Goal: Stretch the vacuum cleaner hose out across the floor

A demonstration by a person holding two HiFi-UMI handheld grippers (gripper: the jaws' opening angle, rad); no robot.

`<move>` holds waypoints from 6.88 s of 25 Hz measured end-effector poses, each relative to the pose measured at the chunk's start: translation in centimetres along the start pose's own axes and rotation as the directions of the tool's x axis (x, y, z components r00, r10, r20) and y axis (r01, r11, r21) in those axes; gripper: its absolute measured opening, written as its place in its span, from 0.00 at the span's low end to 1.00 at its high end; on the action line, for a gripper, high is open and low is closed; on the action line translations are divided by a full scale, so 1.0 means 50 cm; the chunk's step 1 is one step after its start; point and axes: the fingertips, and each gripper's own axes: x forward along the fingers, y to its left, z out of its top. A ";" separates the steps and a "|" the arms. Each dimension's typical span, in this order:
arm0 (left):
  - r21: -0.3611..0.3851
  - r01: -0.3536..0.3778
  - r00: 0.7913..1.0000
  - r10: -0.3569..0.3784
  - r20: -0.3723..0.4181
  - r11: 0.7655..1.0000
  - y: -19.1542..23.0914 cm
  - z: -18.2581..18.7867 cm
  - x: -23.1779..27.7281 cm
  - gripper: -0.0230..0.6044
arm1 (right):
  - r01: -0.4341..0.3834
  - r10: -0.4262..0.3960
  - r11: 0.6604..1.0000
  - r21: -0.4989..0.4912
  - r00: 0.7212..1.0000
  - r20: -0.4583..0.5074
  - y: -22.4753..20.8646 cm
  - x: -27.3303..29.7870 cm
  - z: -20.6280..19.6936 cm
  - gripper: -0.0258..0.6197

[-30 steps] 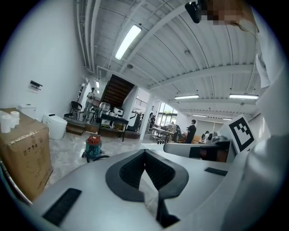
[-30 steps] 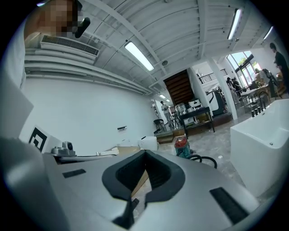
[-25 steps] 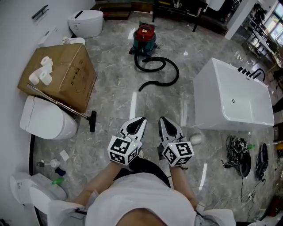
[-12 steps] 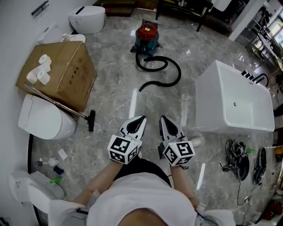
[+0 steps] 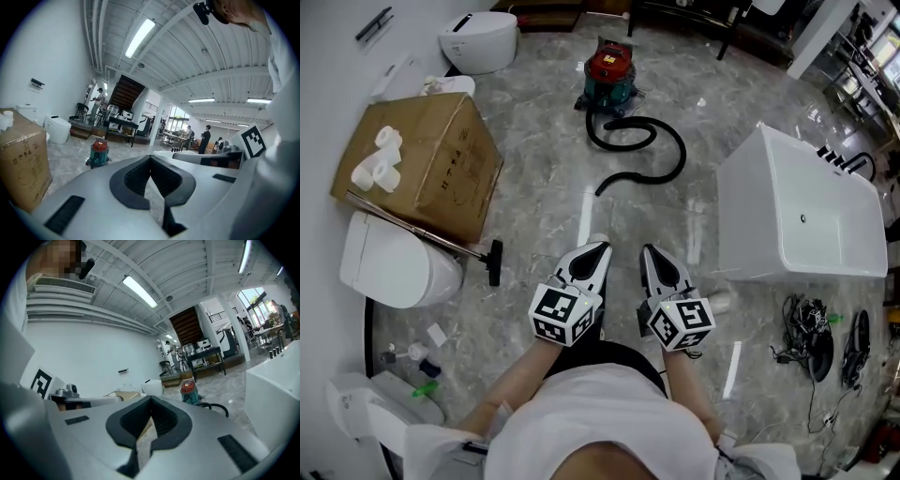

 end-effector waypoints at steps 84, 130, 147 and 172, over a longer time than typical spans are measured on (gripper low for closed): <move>0.038 0.171 0.977 -0.164 -0.136 0.985 0.484 -0.161 1.036 0.04 | 0.037 -0.038 0.999 -0.031 0.999 -0.006 -0.860 0.807 -0.052 0.06; 0.202 0.393 0.861 -0.282 -0.423 0.897 0.840 -0.999 1.389 0.04 | -0.215 0.143 0.959 -0.183 0.929 -0.341 -1.221 1.141 -0.892 0.06; 0.244 0.544 0.654 -0.223 -0.723 0.803 0.918 -1.224 1.424 0.39 | -0.487 0.151 0.781 -0.391 0.755 -0.638 -1.231 1.201 -1.137 0.43; 0.126 0.462 0.738 -0.301 -0.604 0.878 0.929 -1.204 1.400 0.41 | -0.730 0.006 0.575 -0.370 0.456 -0.890 -1.286 1.200 -1.285 0.42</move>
